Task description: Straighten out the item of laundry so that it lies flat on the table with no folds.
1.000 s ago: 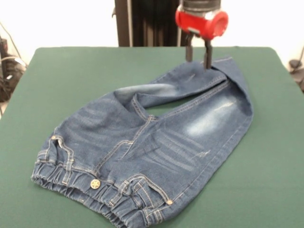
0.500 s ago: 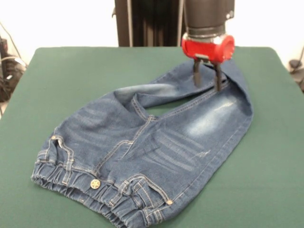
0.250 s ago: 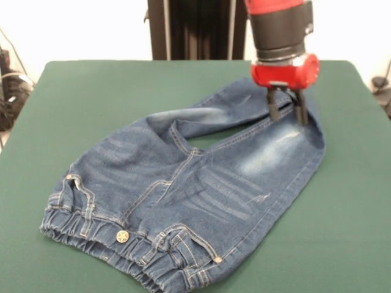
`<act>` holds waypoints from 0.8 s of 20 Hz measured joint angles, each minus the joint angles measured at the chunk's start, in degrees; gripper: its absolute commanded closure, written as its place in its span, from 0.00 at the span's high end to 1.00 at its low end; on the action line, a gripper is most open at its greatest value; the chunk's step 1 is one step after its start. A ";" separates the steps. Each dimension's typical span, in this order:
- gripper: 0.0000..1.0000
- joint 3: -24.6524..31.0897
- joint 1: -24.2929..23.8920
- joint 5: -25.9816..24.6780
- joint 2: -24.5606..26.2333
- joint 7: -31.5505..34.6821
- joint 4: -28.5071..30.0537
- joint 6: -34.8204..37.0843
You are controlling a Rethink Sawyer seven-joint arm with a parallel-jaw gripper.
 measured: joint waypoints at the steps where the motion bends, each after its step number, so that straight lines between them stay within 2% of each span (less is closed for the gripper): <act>1: 1.00 0.96 -0.37 -0.37 0.36 0.00 0.19 -0.04; 9: 1.00 5.36 -1.61 -3.55 4.01 0.00 1.16 -1.99; 16: 1.00 6.94 -2.56 -9.72 11.30 0.00 1.07 -7.45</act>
